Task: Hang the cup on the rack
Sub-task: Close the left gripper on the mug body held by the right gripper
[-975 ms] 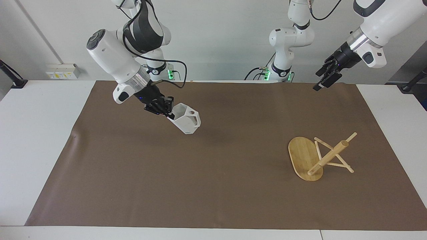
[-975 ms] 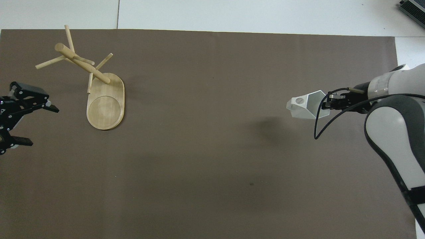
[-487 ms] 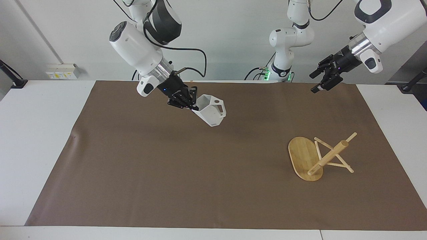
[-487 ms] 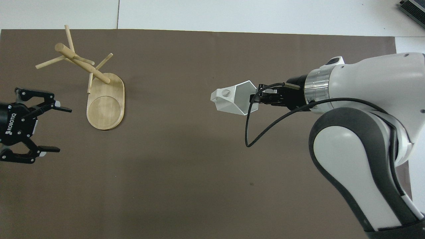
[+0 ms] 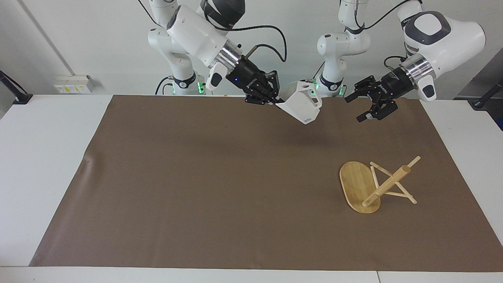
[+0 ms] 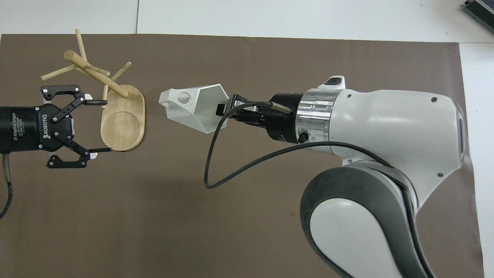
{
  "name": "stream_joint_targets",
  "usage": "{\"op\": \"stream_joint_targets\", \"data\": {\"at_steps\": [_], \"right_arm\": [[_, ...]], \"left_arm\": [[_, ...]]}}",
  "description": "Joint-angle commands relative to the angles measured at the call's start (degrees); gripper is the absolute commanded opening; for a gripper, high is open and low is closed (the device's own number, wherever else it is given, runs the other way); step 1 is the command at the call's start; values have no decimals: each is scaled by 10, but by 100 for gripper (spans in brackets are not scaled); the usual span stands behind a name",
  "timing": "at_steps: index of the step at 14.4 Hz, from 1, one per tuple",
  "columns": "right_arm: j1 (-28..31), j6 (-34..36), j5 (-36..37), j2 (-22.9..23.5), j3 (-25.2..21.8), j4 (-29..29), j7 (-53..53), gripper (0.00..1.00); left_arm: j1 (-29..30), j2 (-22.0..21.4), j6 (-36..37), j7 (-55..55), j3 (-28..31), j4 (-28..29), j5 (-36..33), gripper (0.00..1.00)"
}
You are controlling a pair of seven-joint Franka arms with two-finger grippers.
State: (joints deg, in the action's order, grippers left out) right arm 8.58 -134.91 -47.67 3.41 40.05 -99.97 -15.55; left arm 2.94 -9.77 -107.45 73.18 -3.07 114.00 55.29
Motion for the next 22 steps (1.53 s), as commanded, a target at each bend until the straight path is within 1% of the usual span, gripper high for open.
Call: {"op": "stream_joint_targets", "data": {"at_steps": [1, 3, 5, 10, 13, 20, 22], "right_arm": [[6, -5, -15, 5, 30, 9, -7, 0], [6, -6, -40, 4, 35, 9, -7, 0], [6, -6, -67, 3, 35, 9, -7, 0], [6, -6, -71, 3, 35, 9, -7, 0], [6, -6, -70, 2, 35, 9, -7, 0], [6, -6, -60, 1, 37, 8, 0, 0], [6, -5, -59, 0, 38, 8, 1, 0]], "left_arm": [[-10, 5, -39, 7, -16, 7, 36, 100], [-10, 5, -51, 8, -36, 7, 46, 100], [-10, 5, -48, 9, -40, 7, 46, 100], [-2, -2, 14, 9, -39, 6, 47, 100], [2, -3, 46, 12, -34, -9, 48, 100], [-1, -4, 44, 46, -41, -21, 60, 100], [-1, -4, 41, 51, -54, -26, 61, 100]]}}
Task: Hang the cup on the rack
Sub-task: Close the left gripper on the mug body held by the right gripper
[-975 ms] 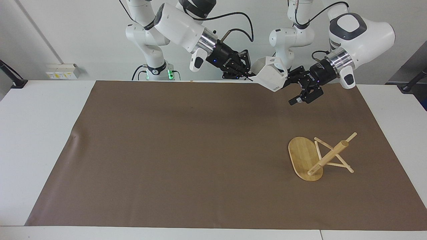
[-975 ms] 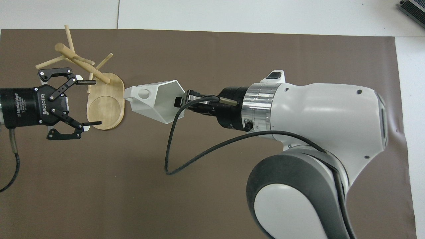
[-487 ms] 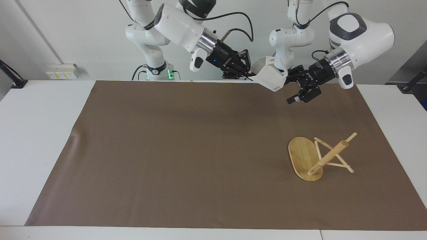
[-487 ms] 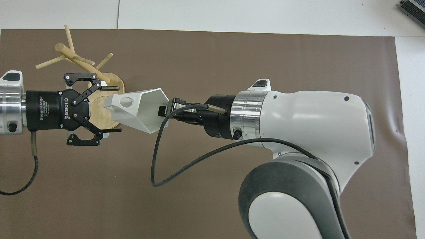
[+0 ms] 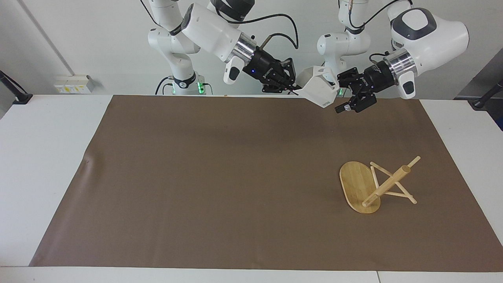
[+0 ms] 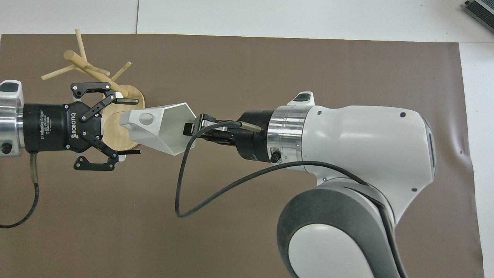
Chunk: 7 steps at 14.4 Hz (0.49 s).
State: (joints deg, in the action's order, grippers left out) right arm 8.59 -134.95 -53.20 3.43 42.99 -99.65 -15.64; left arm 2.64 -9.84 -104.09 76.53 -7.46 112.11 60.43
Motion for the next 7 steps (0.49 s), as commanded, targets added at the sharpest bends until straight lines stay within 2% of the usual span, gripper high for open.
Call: {"op": "stream_joint_targets", "data": {"at_steps": [1, 7], "right_arm": [[5, -4, -4, 0, 9, 5, 3, 0], [5, 0, 8, 0, 9, 3, 3, 0]], "left_arm": [[0, -4, 2, 17, -11, -7, 9, 100], [-2, -4, -8, 39, -25, -15, 9, 100]]}}
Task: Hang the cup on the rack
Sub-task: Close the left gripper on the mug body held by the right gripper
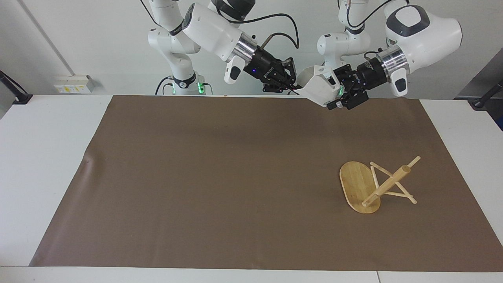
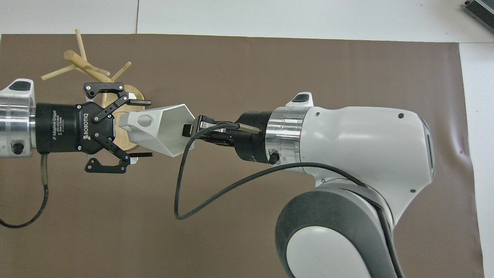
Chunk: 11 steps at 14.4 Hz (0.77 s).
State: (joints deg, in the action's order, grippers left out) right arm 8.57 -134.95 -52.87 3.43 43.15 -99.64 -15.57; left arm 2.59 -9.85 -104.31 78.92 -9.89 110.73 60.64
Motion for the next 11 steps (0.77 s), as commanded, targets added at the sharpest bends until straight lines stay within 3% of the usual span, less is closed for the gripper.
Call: {"op": "stream_joint_targets", "data": {"at_steps": [1, 4, 5, 6, 8, 9, 11], "right_arm": [[5, 0, 5, 0, 7, 3, 2, 0], [5, 0, 6, 0, 7, 4, 2, 0], [5, 0, 6, 0, 7, 4, 2, 0], [5, 1, 6, 0, 7, 4, 2, 0], [5, 1, 7, 0, 7, 4, 2, 0], [5, 1, 7, 0, 7, 3, 2, 0], [5, 1, 7, 0, 7, 4, 1, 0]], "left_arm": [[0, -3, -5, 16, -1, -2, 7, 100], [3, -3, 2, 18, -1, -2, 6, 100], [4, -3, 4, 18, 0, -2, 6, 89], [4, -5, 9, 18, 0, -2, 4, 71], [4, -7, 14, 11, 0, -5, 2, 19], [4, -7, 14, 8, 0, -5, 1, 2], [4, -7, 14, 0, 0, -5, 1, 0]]}}
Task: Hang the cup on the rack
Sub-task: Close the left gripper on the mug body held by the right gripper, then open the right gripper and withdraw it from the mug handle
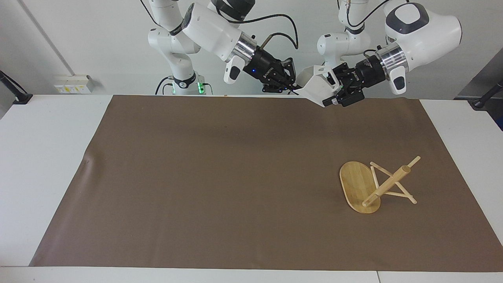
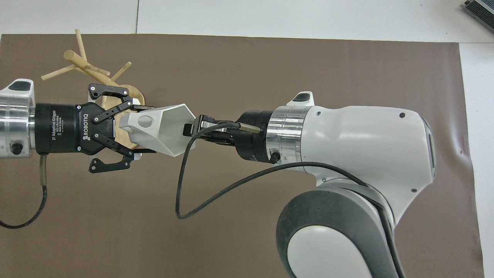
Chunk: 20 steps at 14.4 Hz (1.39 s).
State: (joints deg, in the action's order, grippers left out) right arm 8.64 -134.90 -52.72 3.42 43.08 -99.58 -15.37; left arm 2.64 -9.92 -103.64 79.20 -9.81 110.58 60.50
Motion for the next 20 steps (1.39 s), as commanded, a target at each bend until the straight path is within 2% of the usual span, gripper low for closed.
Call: {"op": "stream_joint_targets", "data": {"at_steps": [1, 3, 4, 5, 6, 7, 14, 16, 18, 20], "right_arm": [[4, 1, 5, 0, 8, 3, -1, 0], [4, 1, 5, 0, 8, 3, -3, 2], [4, 2, 4, 0, 7, 3, -6, 17], [4, 2, 5, 0, 7, 3, -7, 22], [5, 2, 5, 0, 7, 2, -8, 39], [5, 2, 7, 0, 6, 1, -7, 47], [8, 8, 42, -4, -9, -9, -6, 54], [9, 30, 70, -4, -31, -11, -5, 61], [9, 70, 80, -15, -69, -10, -2, 76], [9, 102, 80, -28, -98, -11, -3, 100]], "left_arm": [[3, -6, 7, -4, -1, -4, 2, 0], [3, -6, 7, -3, -1, -4, 3, 0], [3, -7, 7, -3, -1, -4, 2, 0], [3, -7, 6, -3, -1, -4, 3, 0], [3, -7, 6, -3, -1, -3, 2, 0], [3, -7, 6, -4, -1, -3, 2, 0], [3, -7, 5, -4, 0, 0, 1, 0], [3, -10, -2, -5, 0, 3, 1, 0], [3, -12, -19, -5, -1, 7, -8, 0], [-1, -13, -49, 2, -4, 17, -34, 0]]}}
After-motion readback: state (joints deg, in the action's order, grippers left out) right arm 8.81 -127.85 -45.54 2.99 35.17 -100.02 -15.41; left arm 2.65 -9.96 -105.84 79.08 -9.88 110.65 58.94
